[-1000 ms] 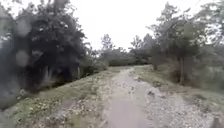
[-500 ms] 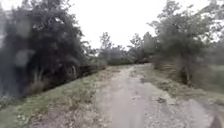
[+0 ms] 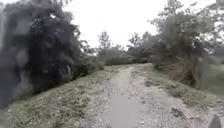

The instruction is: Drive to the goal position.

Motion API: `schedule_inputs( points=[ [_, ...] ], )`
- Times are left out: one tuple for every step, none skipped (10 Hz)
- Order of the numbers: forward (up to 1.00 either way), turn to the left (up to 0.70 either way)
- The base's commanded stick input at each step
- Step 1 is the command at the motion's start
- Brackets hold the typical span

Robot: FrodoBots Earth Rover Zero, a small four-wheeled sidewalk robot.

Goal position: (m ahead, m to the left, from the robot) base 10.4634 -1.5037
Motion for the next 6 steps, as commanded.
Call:
schedule_inputs(
  points=[
    [0.70, 0.00],
    [0.70, 0.00],
    [0.70, 0.00],
    [0.70, 0.00],
    [0.70, 0.00],
    [0.70, 0.00]
  ],
)
